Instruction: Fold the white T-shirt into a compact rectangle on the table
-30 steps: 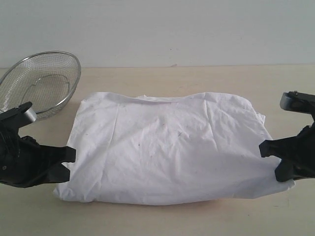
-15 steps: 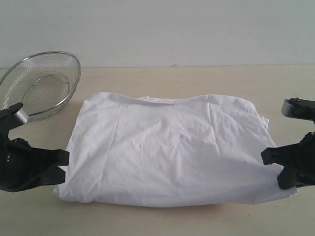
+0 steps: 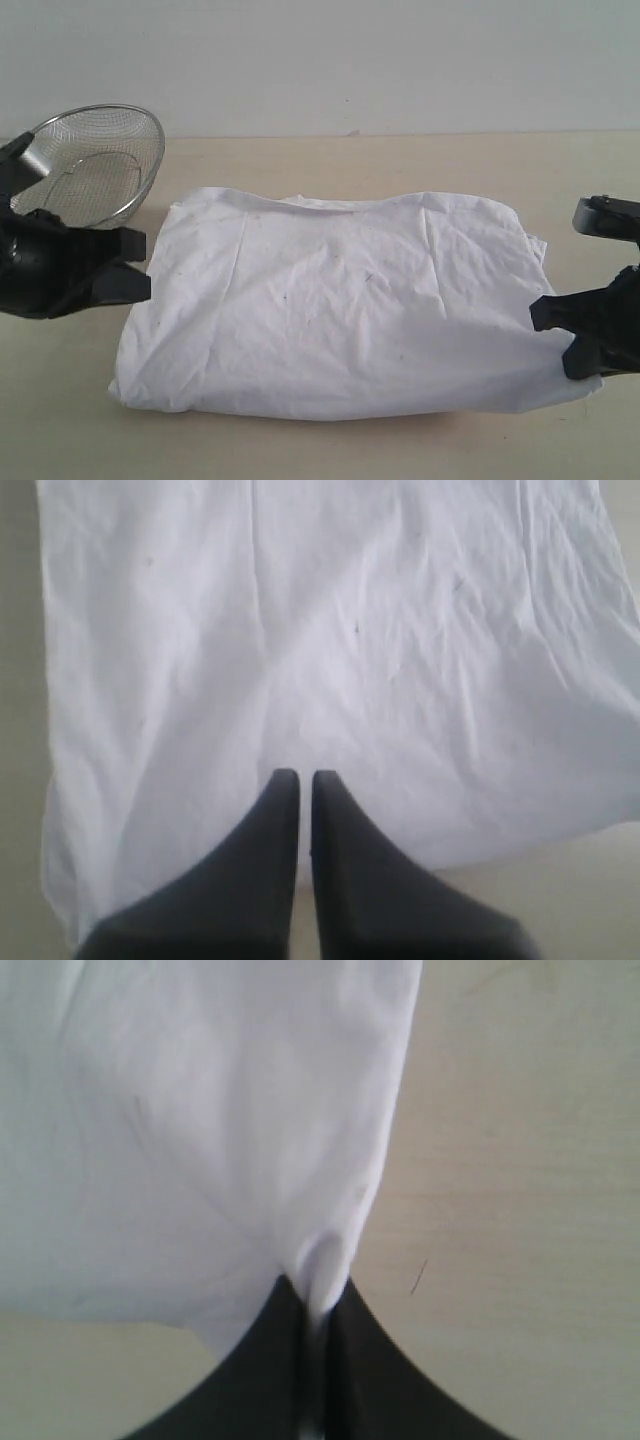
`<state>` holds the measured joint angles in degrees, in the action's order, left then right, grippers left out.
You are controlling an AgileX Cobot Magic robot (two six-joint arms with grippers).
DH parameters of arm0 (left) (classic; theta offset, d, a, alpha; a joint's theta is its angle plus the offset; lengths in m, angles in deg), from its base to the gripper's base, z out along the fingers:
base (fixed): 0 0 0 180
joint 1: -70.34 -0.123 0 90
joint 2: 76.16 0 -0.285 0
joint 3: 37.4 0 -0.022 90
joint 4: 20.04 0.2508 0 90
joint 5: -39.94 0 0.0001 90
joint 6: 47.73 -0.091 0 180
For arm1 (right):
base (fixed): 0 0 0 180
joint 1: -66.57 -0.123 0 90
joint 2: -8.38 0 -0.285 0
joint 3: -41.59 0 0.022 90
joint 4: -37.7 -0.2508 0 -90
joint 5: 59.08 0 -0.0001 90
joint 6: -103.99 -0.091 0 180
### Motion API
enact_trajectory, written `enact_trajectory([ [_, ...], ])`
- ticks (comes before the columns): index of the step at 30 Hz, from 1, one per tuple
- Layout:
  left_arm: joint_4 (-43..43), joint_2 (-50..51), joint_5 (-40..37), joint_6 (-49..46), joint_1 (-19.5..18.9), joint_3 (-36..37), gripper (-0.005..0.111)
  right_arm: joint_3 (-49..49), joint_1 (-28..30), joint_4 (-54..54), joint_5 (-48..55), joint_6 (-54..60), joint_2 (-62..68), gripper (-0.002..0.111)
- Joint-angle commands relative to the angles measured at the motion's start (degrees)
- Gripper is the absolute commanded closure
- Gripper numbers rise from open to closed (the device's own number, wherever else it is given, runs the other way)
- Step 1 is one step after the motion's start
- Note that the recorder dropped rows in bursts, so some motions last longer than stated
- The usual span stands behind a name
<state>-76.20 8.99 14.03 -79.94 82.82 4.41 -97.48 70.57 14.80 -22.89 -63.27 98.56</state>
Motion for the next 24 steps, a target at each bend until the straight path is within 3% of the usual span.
enact_trajectory([
  [1, -0.5, 5.0, -2.2, -1.0, 0.3, -6.2, 0.102, 0.2, 0.0, 0.0, -1.0, -0.2, -0.6, 0.108],
  [8, -4.9, 16.8, -7.7, -4.8, 0.3, -17.9, 0.102, 0.2, 0.0, -0.5, -1.9, -0.2, -0.6, 0.108],
  [18, -6.5, 27.1, -6.9, -8.8, 0.3, -20.2, 0.102, 0.2, 0.0, -0.8, -3.1, -0.2, -0.6, 0.108],
  [20, -7.3, 28.0, -6.9, -10.8, 0.3, -20.2, 0.102, -0.5, 0.0, -3.7, -3.3, 2.1, -0.6, 0.108],
  [24, -7.4, 28.8, -6.9, -11.3, 0.3, -20.2, 0.102, -5.8, 0.0, -25.3, 1.5, 19.1, -0.6, 0.108],
])
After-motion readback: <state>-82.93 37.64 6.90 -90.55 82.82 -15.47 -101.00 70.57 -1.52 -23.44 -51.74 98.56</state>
